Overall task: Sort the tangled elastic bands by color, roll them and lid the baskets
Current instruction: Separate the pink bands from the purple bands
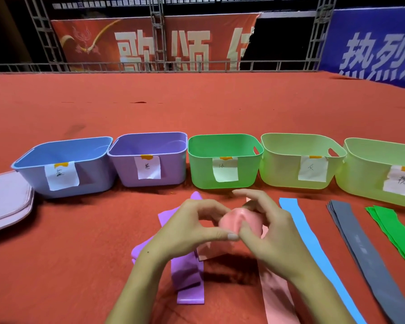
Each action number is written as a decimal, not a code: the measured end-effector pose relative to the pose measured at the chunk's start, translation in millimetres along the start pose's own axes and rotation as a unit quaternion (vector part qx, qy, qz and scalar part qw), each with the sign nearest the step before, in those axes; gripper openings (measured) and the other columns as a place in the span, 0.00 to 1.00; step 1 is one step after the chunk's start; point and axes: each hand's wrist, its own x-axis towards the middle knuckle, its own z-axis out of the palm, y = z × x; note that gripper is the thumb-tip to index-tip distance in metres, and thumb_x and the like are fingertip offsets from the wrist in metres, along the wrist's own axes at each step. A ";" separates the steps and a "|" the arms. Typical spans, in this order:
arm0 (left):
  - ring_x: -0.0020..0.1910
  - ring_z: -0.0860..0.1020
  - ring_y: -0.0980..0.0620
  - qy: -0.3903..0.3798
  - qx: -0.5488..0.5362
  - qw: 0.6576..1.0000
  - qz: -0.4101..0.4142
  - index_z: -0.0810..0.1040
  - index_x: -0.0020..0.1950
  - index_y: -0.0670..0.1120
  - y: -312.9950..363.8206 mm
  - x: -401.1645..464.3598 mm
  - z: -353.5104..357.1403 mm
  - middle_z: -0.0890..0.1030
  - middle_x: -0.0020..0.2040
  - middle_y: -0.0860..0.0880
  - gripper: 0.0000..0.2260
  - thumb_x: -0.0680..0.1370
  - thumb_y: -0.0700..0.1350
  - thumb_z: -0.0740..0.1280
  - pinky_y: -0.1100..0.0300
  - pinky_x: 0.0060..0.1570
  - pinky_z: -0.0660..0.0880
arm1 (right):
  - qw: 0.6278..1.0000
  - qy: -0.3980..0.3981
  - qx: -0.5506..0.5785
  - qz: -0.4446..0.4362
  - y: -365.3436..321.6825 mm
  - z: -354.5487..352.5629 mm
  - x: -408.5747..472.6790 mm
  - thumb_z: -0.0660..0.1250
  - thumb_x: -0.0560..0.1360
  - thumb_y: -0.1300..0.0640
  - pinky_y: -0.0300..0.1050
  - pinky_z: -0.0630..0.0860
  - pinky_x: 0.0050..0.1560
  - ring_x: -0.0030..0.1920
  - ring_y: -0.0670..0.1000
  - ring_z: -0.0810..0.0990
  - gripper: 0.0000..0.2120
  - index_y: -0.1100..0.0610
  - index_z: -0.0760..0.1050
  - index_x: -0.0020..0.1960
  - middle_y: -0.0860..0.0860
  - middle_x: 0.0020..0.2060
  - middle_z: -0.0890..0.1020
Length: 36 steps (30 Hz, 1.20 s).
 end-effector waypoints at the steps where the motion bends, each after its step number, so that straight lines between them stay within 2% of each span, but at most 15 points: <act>1: 0.45 0.82 0.55 0.008 -0.007 1.000 0.000 0.88 0.54 0.44 -1.0 0.0 -1.6 0.89 0.47 0.49 0.12 0.73 0.43 0.83 0.61 0.50 0.78 | 1.000 0.003 -0.012 -0.002 2.5 -0.9 0.6 0.75 0.72 0.64 0.43 0.79 0.52 0.51 0.50 0.83 0.29 0.41 0.77 0.68 0.42 0.52 0.81; 4: 0.41 0.78 0.59 -0.008 -0.002 1.000 -0.004 0.86 0.51 0.43 -2.8 -1.8 -5.4 0.86 0.43 0.53 0.09 0.75 0.44 0.81 0.65 0.45 0.73 | 1.000 0.020 0.010 0.013 7.0 -1.0 1.9 0.78 0.71 0.65 0.41 0.78 0.46 0.43 0.50 0.81 0.30 0.41 0.78 0.67 0.43 0.55 0.78; 6: 0.41 0.76 0.56 -0.042 -0.028 0.998 -0.021 0.82 0.52 0.41 -3.6 -3.9 -2.0 0.82 0.42 0.52 0.12 0.77 0.45 0.80 0.60 0.44 0.71 | 0.995 0.031 0.086 0.037 7.6 0.3 3.2 0.79 0.71 0.68 0.44 0.80 0.47 0.41 0.51 0.83 0.32 0.42 0.77 0.67 0.44 0.56 0.80; 10: 0.41 0.74 0.48 -0.026 -0.101 0.994 -0.036 0.79 0.52 0.42 -2.3 -1.0 5.9 0.79 0.41 0.43 0.15 0.80 0.53 0.76 0.47 0.42 0.69 | 0.967 0.045 0.241 0.075 3.7 7.7 4.9 0.78 0.71 0.72 0.45 0.82 0.51 0.45 0.53 0.85 0.36 0.43 0.76 0.70 0.48 0.59 0.82; 12: 0.40 0.72 0.48 0.012 -0.126 0.992 -0.013 0.80 0.53 0.43 -0.1 2.5 6.6 0.78 0.40 0.41 0.11 0.82 0.50 0.74 0.45 0.39 0.68 | 0.950 0.085 0.281 0.105 2.6 12.5 4.8 0.76 0.74 0.71 0.42 0.82 0.54 0.53 0.50 0.85 0.33 0.49 0.73 0.73 0.53 0.62 0.82; 14: 0.39 0.77 0.51 0.072 -0.155 0.985 0.009 0.82 0.59 0.41 1.6 5.7 5.7 0.82 0.41 0.45 0.06 0.83 0.41 0.72 0.52 0.37 0.74 | 0.934 0.063 0.316 0.153 1.2 19.4 3.0 0.77 0.76 0.62 0.41 0.81 0.58 0.61 0.48 0.85 0.30 0.52 0.71 0.75 0.54 0.65 0.82; 16: 0.33 0.78 0.55 0.138 -0.172 0.975 0.018 0.83 0.62 0.40 5.3 6.3 5.2 0.84 0.38 0.49 0.08 0.83 0.37 0.71 0.62 0.32 0.74 | 0.919 -0.039 0.349 0.181 -2.6 30.6 -2.1 0.75 0.76 0.53 0.45 0.81 0.61 0.63 0.51 0.84 0.27 0.54 0.73 0.73 0.54 0.64 0.85; 18: 0.32 0.78 0.50 0.183 -0.205 0.961 0.021 0.84 0.62 0.42 7.0 5.7 3.2 0.84 0.38 0.43 0.08 0.84 0.39 0.70 0.61 0.30 0.75 | 0.923 -0.113 0.319 0.180 -4.8 40.9 -7.8 0.76 0.77 0.56 0.48 0.83 0.55 0.55 0.52 0.87 0.18 0.55 0.79 0.66 0.55 0.57 0.88; 20: 0.39 0.80 0.47 0.227 -0.238 0.944 0.022 0.84 0.64 0.44 7.9 4.2 -1.8 0.85 0.44 0.38 0.10 0.84 0.41 0.70 0.57 0.34 0.80 | 0.933 -0.138 0.276 0.186 -5.2 45.6 -11.6 0.80 0.74 0.59 0.56 0.85 0.49 0.46 0.55 0.87 0.17 0.55 0.80 0.60 0.58 0.49 0.88; 22: 0.43 0.82 0.48 0.275 -0.245 0.929 0.022 0.85 0.64 0.47 9.7 3.3 -9.8 0.87 0.47 0.41 0.10 0.83 0.45 0.69 0.55 0.37 0.83 | 0.931 -0.154 0.265 0.199 -4.9 43.0 -12.1 0.82 0.73 0.60 0.60 0.84 0.48 0.43 0.58 0.87 0.18 0.57 0.80 0.58 0.59 0.46 0.88; 25: 0.42 0.83 0.53 0.325 -0.256 0.910 0.023 0.85 0.62 0.55 8.3 2.9 -22.5 0.88 0.47 0.50 0.10 0.85 0.47 0.66 0.55 0.38 0.84 | 0.925 -0.192 0.251 0.213 -6.6 30.4 -11.3 0.83 0.71 0.58 0.58 0.83 0.45 0.40 0.57 0.85 0.17 0.56 0.82 0.57 0.59 0.46 0.88; 28: 0.40 0.83 0.53 0.348 -0.241 0.906 0.007 0.86 0.61 0.56 0.7 2.9 -28.1 0.87 0.45 0.50 0.11 0.87 0.46 0.65 0.56 0.37 0.84 | 0.916 -0.230 0.242 0.221 -4.7 17.1 -14.2 0.81 0.74 0.58 0.58 0.83 0.48 0.41 0.56 0.85 0.16 0.55 0.82 0.59 0.58 0.48 0.88; 32: 0.39 0.83 0.53 0.379 -0.224 0.897 -0.040 0.86 0.62 0.50 -18.3 7.2 -27.7 0.86 0.45 0.48 0.10 0.86 0.48 0.66 0.58 0.33 0.82 | 0.922 -0.251 0.197 0.218 4.5 -4.3 -26.9 0.75 0.78 0.64 0.48 0.83 0.50 0.48 0.56 0.88 0.14 0.53 0.82 0.62 0.56 0.54 0.87; 34: 0.39 0.81 0.50 0.386 -0.221 0.893 -0.065 0.86 0.62 0.46 -28.1 10.6 -25.8 0.84 0.46 0.46 0.11 0.86 0.48 0.66 0.60 0.31 0.80 | 0.928 -0.263 0.159 0.208 10.7 -17.5 -36.3 0.73 0.78 0.65 0.42 0.80 0.57 0.56 0.51 0.86 0.17 0.48 0.82 0.63 0.48 0.58 0.86; 36: 0.38 0.77 0.51 0.387 -0.225 0.891 -0.081 0.86 0.61 0.47 -34.1 13.4 -21.5 0.83 0.45 0.46 0.10 0.86 0.49 0.67 0.62 0.29 0.78 | 0.932 -0.254 0.123 0.225 16.8 -30.8 -47.9 0.75 0.77 0.62 0.38 0.79 0.59 0.56 0.44 0.84 0.20 0.40 0.82 0.61 0.40 0.56 0.85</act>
